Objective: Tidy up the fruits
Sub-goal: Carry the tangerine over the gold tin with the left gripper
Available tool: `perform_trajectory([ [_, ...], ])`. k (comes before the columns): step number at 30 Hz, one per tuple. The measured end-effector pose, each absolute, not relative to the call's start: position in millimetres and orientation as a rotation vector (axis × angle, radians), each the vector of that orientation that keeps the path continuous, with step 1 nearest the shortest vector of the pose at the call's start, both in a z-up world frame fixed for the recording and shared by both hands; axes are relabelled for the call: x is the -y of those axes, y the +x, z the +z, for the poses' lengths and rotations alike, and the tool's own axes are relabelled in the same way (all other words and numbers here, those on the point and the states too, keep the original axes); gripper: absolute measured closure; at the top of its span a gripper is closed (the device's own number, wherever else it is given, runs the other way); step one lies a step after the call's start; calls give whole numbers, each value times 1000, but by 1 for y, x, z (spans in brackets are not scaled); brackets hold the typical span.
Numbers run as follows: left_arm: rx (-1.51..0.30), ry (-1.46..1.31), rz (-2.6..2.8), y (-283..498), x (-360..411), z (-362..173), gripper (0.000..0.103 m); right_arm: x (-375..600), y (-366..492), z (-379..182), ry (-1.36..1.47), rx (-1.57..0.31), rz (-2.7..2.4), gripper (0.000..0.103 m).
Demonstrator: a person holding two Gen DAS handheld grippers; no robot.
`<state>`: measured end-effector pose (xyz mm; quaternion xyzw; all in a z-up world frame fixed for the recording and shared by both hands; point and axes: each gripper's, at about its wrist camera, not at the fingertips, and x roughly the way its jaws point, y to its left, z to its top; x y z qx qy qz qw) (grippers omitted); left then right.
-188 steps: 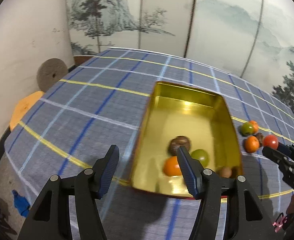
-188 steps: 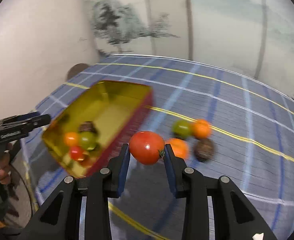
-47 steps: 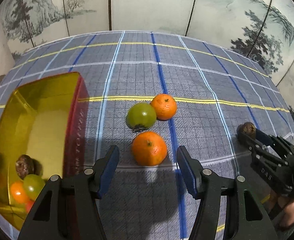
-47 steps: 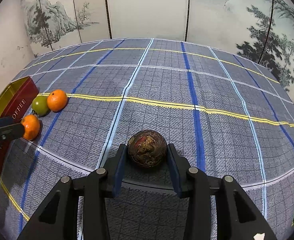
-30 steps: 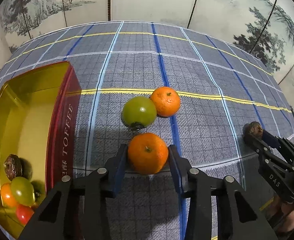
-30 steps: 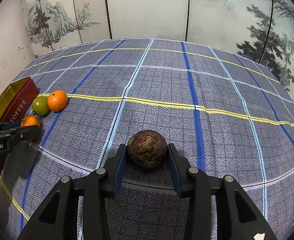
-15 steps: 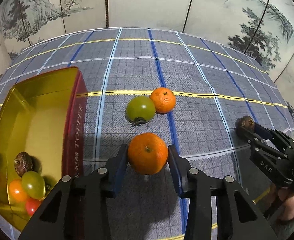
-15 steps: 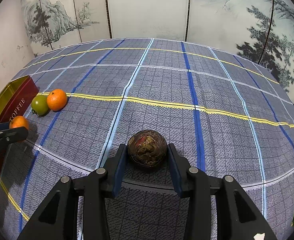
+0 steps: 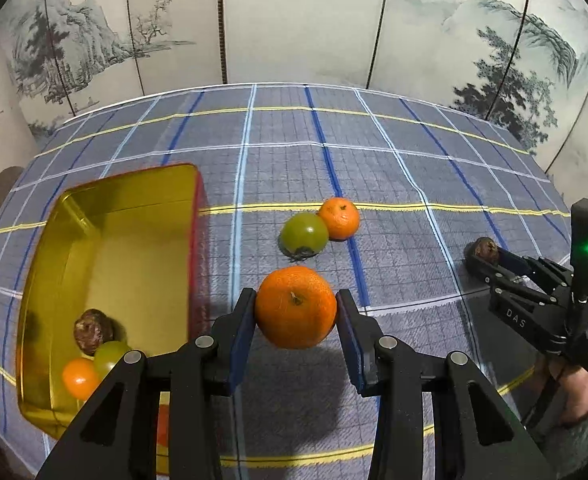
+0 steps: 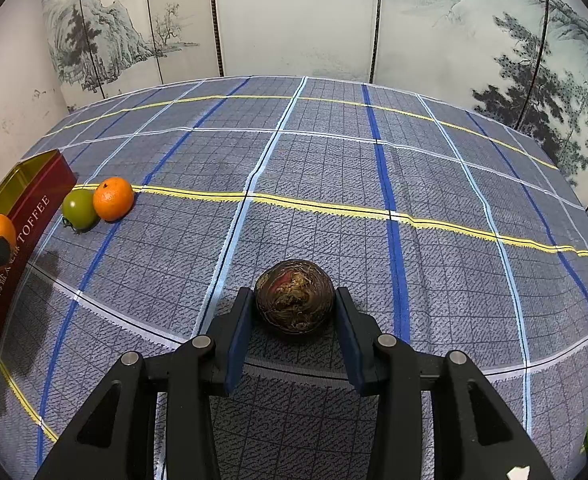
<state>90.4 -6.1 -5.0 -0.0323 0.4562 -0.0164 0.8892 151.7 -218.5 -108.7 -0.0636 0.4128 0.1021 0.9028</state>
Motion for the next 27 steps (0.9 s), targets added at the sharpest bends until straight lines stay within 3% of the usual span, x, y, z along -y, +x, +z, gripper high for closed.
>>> perform_trajectory([
  [27,-937,-130,140,54,-90,6,62,218,152,-109,-133,-853,210,65],
])
